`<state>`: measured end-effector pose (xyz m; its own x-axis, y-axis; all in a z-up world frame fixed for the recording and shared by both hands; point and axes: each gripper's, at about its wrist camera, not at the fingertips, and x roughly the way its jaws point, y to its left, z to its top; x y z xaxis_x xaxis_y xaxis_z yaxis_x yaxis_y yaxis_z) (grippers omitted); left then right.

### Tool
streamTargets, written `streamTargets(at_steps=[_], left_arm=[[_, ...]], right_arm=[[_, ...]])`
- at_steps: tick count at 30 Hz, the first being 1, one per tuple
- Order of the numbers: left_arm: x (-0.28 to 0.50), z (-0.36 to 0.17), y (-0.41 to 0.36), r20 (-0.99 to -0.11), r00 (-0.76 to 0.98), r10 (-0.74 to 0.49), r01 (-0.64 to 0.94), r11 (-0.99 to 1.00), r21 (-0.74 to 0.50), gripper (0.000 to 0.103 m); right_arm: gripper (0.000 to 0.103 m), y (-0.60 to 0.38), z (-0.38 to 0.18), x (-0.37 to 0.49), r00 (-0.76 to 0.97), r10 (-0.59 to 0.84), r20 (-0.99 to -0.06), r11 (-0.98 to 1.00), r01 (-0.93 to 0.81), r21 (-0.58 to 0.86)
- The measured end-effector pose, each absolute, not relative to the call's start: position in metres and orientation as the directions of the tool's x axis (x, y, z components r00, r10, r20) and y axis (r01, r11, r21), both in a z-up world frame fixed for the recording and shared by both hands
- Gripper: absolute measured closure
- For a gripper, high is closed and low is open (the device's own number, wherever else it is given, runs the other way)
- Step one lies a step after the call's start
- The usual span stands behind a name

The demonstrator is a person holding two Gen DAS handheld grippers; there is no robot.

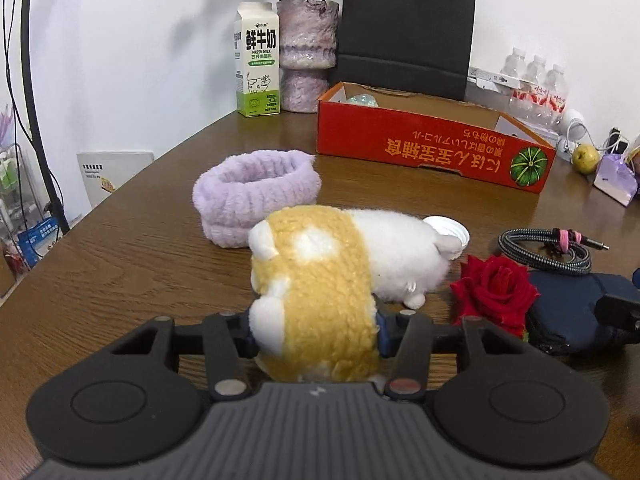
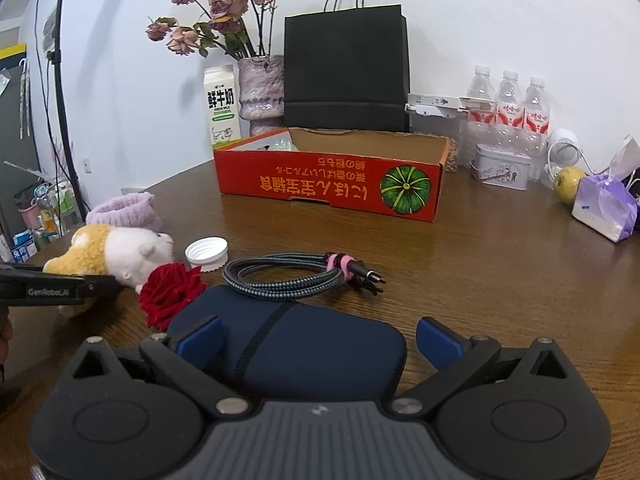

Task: Organize objects
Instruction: 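Grasp the yellow-and-white plush toy with the left gripper while the right gripper approaches the navy case, then grasp the navy blue case with the right gripper while the left gripper holds the plush toy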

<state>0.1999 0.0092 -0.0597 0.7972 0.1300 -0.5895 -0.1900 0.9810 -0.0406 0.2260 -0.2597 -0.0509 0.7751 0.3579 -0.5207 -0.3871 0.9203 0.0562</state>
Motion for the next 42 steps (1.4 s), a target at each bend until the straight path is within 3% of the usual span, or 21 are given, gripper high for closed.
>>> streamTargets(at_steps=[10,13,17,21,24,40,42], left_arm=[[0.195,-0.060,0.031,-0.589,0.802,0.096,-0.168,0.983,-0.069,0.053],[0.195,-0.060,0.033,-0.588,0.804,0.090,-0.168,0.983,-0.079,0.053],[0.194,-0.059,0.036,-0.584,0.808,0.077,-0.167,0.981,-0.101,0.053],[0.193,-0.059,0.037,-0.583,0.809,0.074,-0.167,0.980,-0.107,0.053],[0.193,-0.060,0.036,-0.582,0.810,0.072,-0.167,0.980,-0.111,0.053],[0.189,-0.060,0.036,-0.580,0.813,0.047,-0.139,0.984,-0.115,0.053],[0.188,-0.060,0.034,-0.584,0.811,0.039,-0.117,0.988,-0.097,0.053]], right_arm=[[0.000,-0.269,-0.050,0.232,0.814,0.298,-0.499,0.951,-0.295,0.087],[0.006,-0.274,-0.051,0.240,0.827,0.248,-0.504,0.968,-0.233,0.094],[0.017,-0.283,-0.051,0.250,0.834,0.224,-0.505,0.974,-0.176,0.142],[0.047,-0.284,-0.057,0.259,0.799,0.283,-0.531,0.958,-0.208,0.197],[0.055,-0.282,-0.057,0.253,0.797,0.290,-0.529,0.956,-0.221,0.192],[0.053,-0.281,-0.059,0.181,0.776,0.298,-0.556,0.954,-0.229,0.192],[0.040,-0.283,-0.058,0.177,0.779,0.306,-0.547,0.951,-0.228,0.207]])
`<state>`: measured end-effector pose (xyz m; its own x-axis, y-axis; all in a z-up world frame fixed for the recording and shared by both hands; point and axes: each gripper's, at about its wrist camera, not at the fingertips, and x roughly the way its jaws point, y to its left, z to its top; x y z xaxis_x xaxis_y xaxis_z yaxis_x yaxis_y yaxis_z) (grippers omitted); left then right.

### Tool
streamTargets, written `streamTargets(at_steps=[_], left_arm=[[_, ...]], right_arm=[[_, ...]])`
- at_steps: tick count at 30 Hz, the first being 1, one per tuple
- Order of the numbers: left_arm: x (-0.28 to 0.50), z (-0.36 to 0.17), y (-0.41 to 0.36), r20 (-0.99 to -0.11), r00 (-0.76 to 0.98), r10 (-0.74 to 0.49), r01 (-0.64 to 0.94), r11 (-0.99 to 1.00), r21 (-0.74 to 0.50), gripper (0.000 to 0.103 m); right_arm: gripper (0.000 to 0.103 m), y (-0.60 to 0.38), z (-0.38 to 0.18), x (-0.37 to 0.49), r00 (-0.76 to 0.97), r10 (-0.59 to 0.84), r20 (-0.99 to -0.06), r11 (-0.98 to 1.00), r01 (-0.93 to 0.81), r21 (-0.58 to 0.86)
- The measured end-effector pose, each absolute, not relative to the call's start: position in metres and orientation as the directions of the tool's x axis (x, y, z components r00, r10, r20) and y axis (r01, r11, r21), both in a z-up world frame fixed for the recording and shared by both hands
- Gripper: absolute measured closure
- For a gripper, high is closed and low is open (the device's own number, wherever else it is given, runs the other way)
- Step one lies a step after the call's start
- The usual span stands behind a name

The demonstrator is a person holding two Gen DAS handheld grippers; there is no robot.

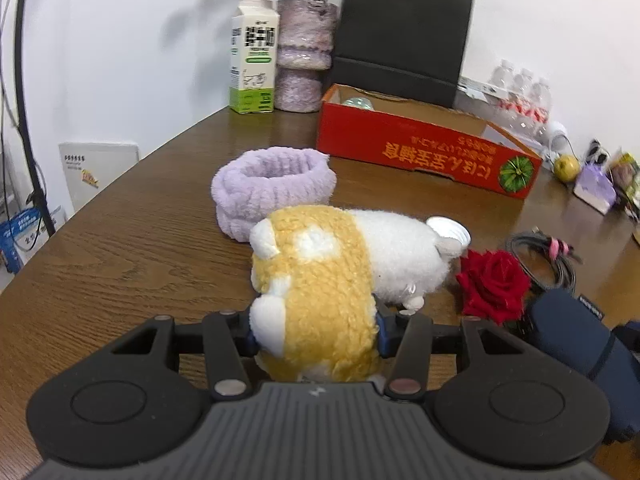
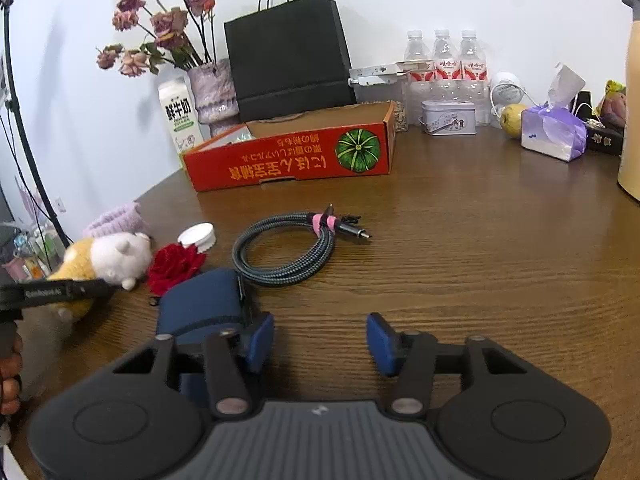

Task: Organize objects
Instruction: 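Grasp the navy blue case with the right gripper while the left gripper holds the plush toy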

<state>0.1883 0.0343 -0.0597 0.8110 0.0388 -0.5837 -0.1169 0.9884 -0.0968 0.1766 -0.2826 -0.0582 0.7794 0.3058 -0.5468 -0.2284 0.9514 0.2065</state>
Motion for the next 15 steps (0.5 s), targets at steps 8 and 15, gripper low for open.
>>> streamTargets(at_steps=[8,15], left_arm=[[0.193,-0.061,0.035,-0.593,0.805,0.012,-0.044,0.998,-0.040,0.052],[0.194,-0.061,0.033,-0.597,0.802,0.023,-0.043,0.999,-0.020,0.052]], right_arm=[[0.007,-0.283,-0.042,0.157,0.799,0.330,-0.502,0.944,-0.281,0.175],[0.005,-0.241,-0.045,0.163,0.712,0.397,-0.578,0.906,-0.406,0.122]])
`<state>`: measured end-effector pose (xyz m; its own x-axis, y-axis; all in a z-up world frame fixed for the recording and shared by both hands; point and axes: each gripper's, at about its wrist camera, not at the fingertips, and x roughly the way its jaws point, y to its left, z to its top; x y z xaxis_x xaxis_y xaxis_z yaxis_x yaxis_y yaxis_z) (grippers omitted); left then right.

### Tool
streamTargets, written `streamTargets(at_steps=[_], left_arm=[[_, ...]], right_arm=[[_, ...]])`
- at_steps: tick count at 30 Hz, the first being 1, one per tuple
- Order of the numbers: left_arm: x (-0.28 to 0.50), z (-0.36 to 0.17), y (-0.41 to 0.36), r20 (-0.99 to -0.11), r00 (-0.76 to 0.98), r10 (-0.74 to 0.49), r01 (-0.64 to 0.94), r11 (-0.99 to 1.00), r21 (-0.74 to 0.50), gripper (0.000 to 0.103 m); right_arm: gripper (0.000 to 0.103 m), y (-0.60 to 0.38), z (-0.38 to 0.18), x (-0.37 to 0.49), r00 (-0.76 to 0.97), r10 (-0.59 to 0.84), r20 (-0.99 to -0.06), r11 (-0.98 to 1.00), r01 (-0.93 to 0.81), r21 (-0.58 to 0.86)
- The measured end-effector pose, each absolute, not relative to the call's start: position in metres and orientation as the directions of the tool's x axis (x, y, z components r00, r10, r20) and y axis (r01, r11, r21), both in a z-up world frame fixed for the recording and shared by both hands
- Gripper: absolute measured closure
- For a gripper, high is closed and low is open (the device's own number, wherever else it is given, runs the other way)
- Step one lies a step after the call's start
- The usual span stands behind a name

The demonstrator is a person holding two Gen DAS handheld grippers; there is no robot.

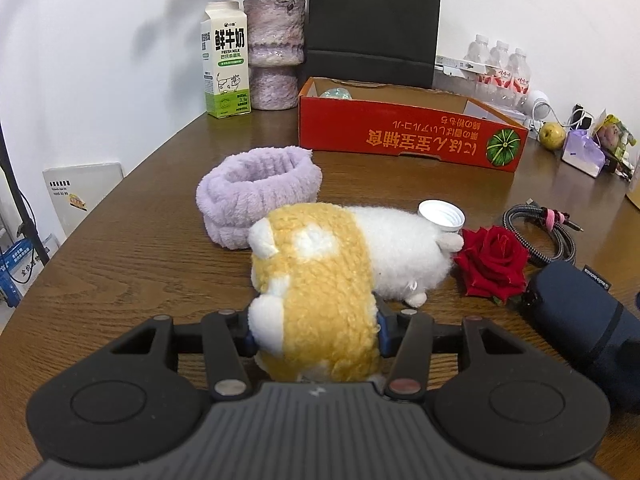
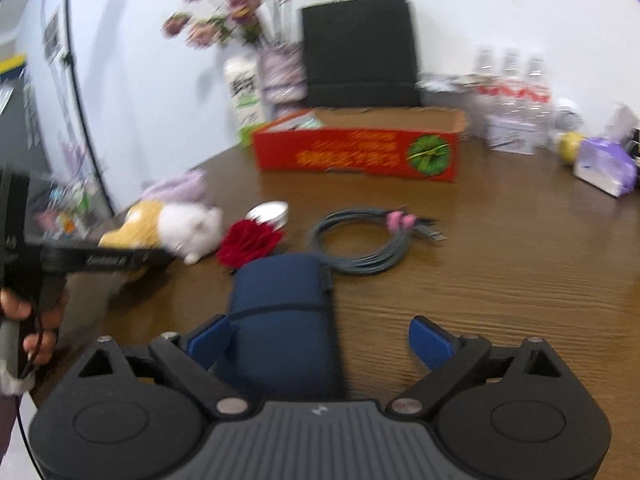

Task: Organize objects
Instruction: 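Grasp the navy blue case with the right gripper while the left gripper holds the plush toy, then carry the plush toy and navy case with both grippers over the red box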

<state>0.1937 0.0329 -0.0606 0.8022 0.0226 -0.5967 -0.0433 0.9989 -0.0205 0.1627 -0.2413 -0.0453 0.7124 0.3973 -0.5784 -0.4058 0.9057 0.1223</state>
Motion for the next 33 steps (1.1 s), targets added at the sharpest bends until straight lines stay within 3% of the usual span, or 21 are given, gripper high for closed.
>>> streamTargets(at_steps=[6,20,22,26,33], left_arm=[[0.194,-0.061,0.032,-0.598,0.801,0.027,-0.045,0.999,-0.015,0.052],[0.193,-0.060,0.034,-0.597,0.802,0.015,-0.042,0.999,-0.031,0.051],[0.193,-0.060,0.034,-0.597,0.802,0.016,-0.042,0.999,-0.030,0.051],[0.193,-0.060,0.034,-0.597,0.802,0.016,-0.042,0.999,-0.030,0.051],[0.193,-0.060,0.034,-0.597,0.802,0.016,-0.042,0.999,-0.030,0.051]], right_arm=[[0.000,-0.205,-0.057,0.182,0.668,0.346,-0.658,0.903,-0.427,0.041],[0.000,-0.202,-0.060,0.194,0.675,0.346,-0.651,0.896,-0.444,0.015],[0.006,-0.204,-0.060,0.193,0.687,0.337,-0.644,0.904,-0.428,0.017],[0.030,-0.208,-0.058,0.188,0.716,0.329,-0.615,0.915,-0.404,0.019],[0.040,-0.212,-0.057,0.184,0.733,0.333,-0.593,0.922,-0.385,0.042]])
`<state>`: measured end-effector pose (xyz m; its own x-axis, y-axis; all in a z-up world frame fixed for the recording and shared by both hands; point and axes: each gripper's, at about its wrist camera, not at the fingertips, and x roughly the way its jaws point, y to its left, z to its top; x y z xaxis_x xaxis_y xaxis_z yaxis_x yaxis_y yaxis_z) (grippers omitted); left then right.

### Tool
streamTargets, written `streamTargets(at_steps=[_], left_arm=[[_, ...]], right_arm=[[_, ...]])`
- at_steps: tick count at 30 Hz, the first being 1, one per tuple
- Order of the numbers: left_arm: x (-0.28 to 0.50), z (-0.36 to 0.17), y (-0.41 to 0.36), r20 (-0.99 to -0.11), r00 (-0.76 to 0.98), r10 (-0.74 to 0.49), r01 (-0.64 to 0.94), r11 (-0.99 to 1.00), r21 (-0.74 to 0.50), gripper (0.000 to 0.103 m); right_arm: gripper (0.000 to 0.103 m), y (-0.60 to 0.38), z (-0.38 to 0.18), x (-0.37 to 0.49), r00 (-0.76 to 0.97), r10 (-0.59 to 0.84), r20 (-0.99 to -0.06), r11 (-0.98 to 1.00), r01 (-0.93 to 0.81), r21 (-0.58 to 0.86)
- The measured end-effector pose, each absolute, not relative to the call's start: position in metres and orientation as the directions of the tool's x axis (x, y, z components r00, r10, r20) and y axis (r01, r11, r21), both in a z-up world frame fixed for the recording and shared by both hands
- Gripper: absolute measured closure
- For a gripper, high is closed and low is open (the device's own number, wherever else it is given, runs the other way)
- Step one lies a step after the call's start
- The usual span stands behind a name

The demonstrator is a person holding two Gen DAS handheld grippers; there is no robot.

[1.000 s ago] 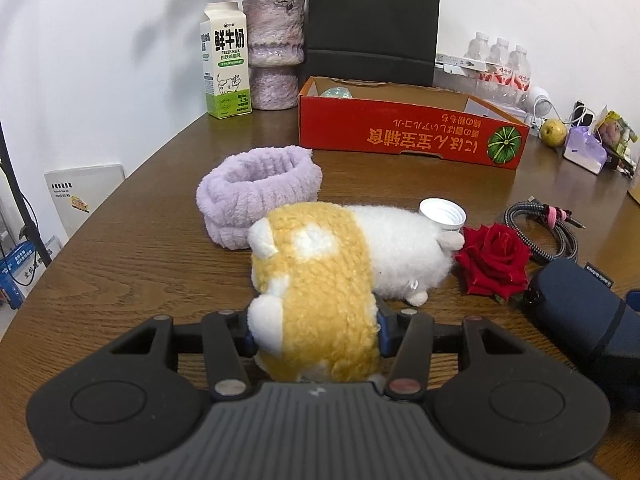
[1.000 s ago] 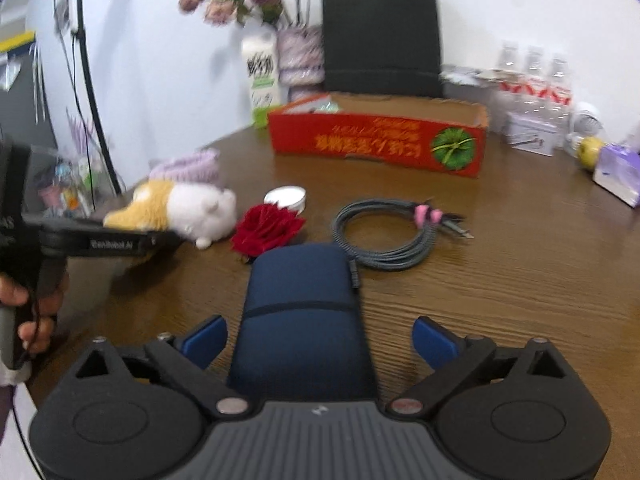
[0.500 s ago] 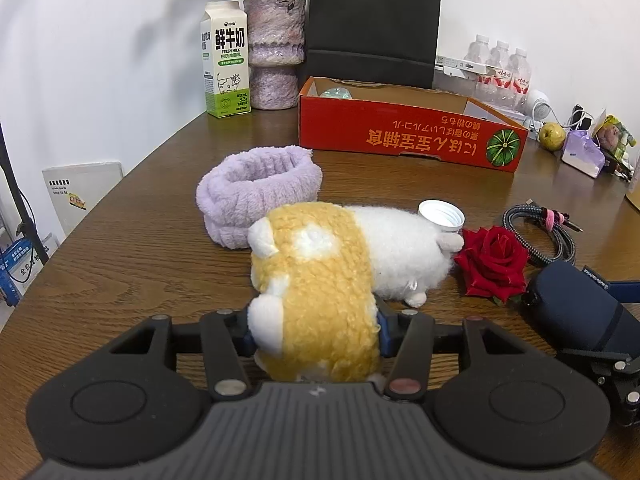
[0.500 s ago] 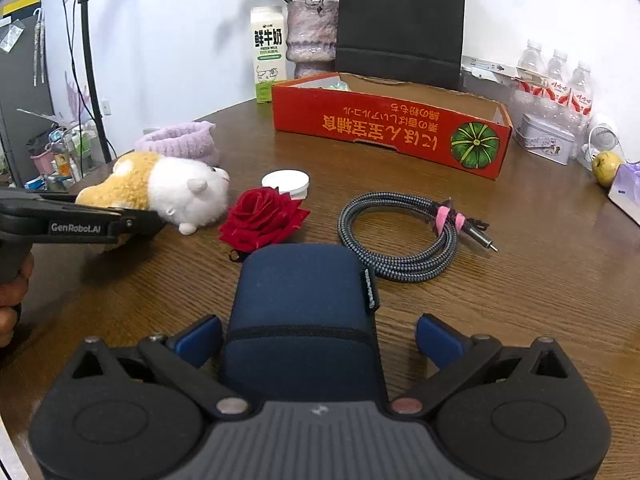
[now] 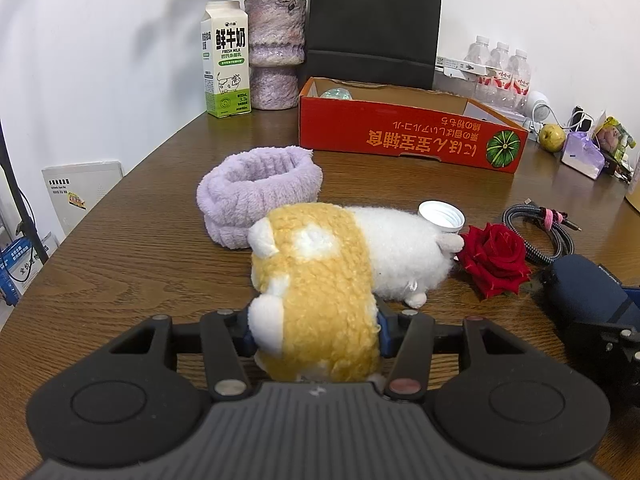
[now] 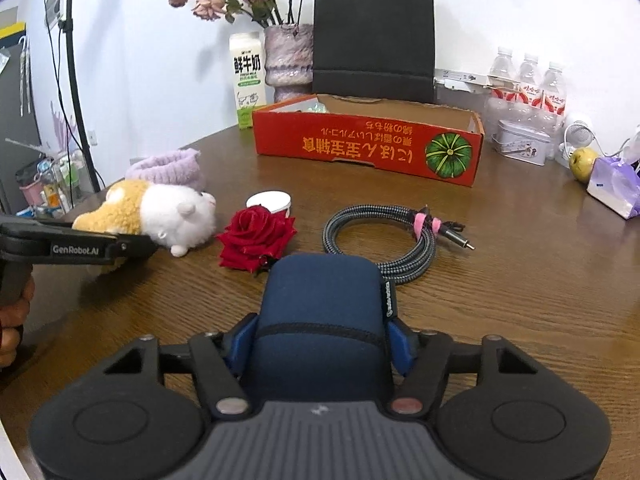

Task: Organize objects
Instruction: 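Carry the plush toy and navy case with both grippers over the red box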

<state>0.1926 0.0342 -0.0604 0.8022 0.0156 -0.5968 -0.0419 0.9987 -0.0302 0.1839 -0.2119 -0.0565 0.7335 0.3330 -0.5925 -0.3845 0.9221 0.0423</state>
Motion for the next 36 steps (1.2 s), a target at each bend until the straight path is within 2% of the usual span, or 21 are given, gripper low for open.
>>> streamTargets(at_steps=[8,16,23,36], left_arm=[[0.190,-0.059,0.037,-0.586,0.810,0.015,-0.053,0.997,-0.048,0.053],[0.176,-0.048,0.035,-0.505,0.862,0.035,-0.094,0.991,-0.093,0.054],[0.175,-0.026,0.019,-0.453,0.891,0.030,-0.070,0.995,-0.071,0.054],[0.198,-0.002,-0.005,-0.419,0.908,0.021,-0.049,0.997,-0.055,0.054]], right_arm=[[0.041,-0.212,-0.048,0.167,0.808,0.291,-0.512,0.938,-0.347,-0.014],[0.041,-0.214,-0.043,0.160,0.844,0.283,-0.456,0.945,-0.326,-0.016],[0.041,-0.208,-0.037,0.160,0.862,0.292,-0.415,0.945,-0.326,-0.013],[0.041,-0.204,-0.011,0.177,0.889,0.296,-0.349,0.950,-0.312,0.011]])
